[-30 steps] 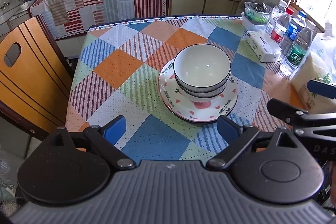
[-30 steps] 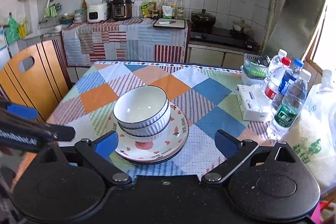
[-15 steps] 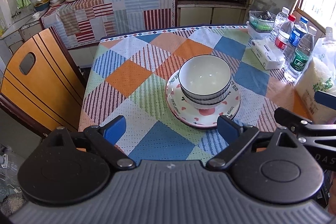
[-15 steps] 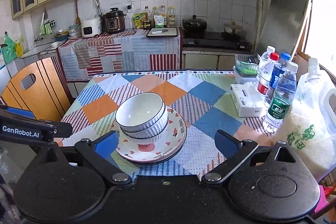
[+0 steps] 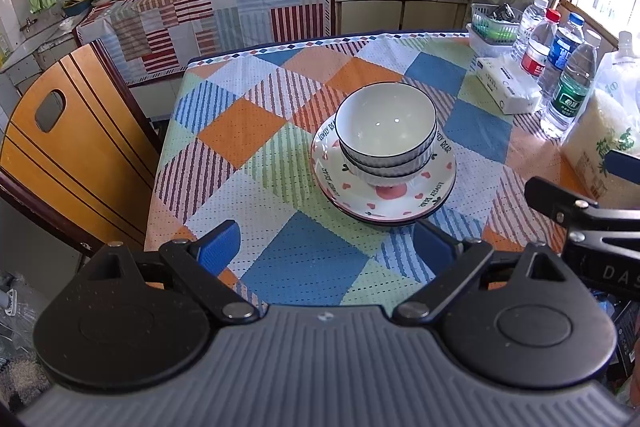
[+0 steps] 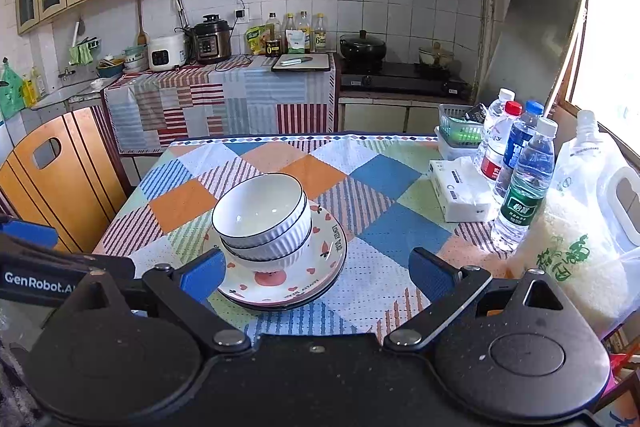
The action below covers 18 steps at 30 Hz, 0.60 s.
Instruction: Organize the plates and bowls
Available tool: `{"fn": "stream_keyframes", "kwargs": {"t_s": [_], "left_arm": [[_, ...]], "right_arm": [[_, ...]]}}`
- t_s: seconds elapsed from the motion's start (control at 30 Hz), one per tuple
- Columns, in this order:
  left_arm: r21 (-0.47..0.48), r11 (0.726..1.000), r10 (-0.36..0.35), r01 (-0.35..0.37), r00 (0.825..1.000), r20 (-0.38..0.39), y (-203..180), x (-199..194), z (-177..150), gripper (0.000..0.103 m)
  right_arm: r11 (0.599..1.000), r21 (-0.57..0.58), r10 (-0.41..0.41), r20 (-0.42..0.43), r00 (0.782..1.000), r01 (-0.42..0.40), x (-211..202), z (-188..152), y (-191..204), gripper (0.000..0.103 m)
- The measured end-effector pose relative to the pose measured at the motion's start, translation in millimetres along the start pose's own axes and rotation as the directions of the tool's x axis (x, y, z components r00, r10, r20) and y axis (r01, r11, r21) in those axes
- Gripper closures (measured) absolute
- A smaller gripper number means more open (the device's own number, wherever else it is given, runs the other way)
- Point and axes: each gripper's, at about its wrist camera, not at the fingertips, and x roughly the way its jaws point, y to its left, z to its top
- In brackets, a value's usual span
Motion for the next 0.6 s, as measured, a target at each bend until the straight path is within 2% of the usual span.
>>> {"fn": "stream_keyframes", "kwargs": {"t_s": [0.4,0.6], "left_arm": [[-0.03,0.999,0.016,-0.015,1.0,0.021,5.2,0.6,-1.6,0.009],[-0.037,0.999,0.004,-0.004,1.0,0.007,6.4,1.7,-1.8,0.009]], "right_arm": [[0.999,-0.023,-0.026,0.0,1.0,0.026,0.2,-1.8,5.1,0.004],[0.999,-0.024,-0.03,-0.013,0.999,0.03,2.2,-2.7,6.3,0.004]]}}
